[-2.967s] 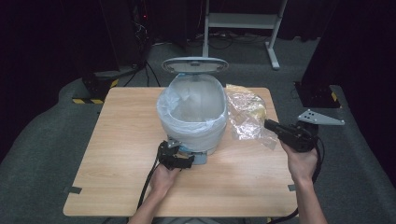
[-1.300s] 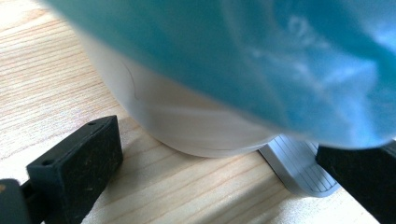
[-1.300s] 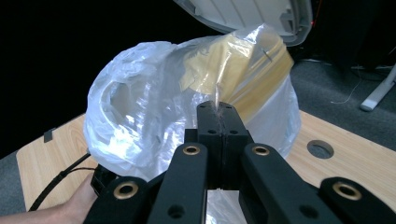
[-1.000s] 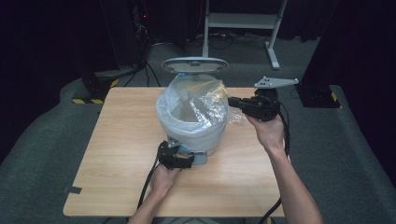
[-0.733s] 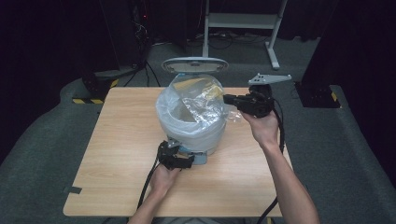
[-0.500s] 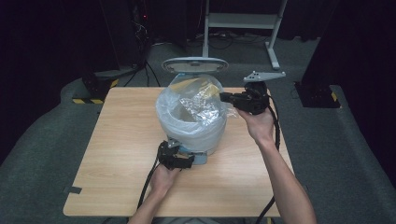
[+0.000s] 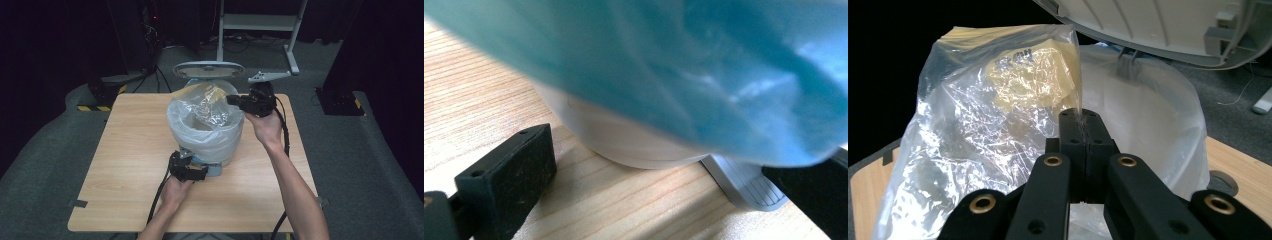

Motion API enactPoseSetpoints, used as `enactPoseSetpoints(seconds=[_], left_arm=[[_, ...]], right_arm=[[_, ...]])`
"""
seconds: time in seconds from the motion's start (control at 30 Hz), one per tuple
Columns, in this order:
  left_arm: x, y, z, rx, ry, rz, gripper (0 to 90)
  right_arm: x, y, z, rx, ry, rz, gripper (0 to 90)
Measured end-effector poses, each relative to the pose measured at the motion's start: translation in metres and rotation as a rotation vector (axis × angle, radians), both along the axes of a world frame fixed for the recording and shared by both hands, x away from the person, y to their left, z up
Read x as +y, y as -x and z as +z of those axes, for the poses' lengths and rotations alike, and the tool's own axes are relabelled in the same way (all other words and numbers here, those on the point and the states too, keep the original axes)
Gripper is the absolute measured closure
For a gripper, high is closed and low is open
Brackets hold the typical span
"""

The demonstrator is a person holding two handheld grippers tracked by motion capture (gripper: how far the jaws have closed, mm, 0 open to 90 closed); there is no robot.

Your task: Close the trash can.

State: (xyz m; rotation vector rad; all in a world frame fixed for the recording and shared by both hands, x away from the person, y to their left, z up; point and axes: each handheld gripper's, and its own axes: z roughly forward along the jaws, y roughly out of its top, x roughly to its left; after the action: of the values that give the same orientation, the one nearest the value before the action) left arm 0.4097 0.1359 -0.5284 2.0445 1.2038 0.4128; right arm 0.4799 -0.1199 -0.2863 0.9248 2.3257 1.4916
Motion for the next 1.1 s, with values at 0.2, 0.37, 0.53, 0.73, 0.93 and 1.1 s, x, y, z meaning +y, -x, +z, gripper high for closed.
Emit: enactPoseSetpoints(seconds=[0.2, 0.37, 0.53, 0.73, 0.93, 1.1], left_arm=[[0.0, 0.0, 0.0, 0.0, 0.001, 0.001, 0.6], [-0.001, 0.0, 0.0, 0.0, 0.007, 0.001, 0.5], [-0.001, 0.0, 0.0, -0.003, 0.009, 0.006, 0.5], [-0.003, 0.0, -0.001, -0.007, 0.034, 0.017, 0.5], [-0.003, 0.0, -0.001, -0.007, 0.034, 0.018, 0.5], [-0.003, 0.0, -0.001, -0.007, 0.033, 0.017, 0.5]], right_arm=[[0.008, -0.01, -0.005, 0.011, 0.01, -0.015, 90.0], [0.013, -0.017, -0.009, 0.02, 0.028, -0.019, 90.0], [0.018, -0.023, -0.014, 0.035, 0.041, -0.024, 89.9], [0.024, -0.029, -0.02, 0.057, 0.066, -0.014, 89.9], [0.026, -0.032, -0.023, 0.071, 0.077, -0.017, 89.4], [0.027, -0.032, -0.023, 0.079, 0.111, -0.021, 75.9]])
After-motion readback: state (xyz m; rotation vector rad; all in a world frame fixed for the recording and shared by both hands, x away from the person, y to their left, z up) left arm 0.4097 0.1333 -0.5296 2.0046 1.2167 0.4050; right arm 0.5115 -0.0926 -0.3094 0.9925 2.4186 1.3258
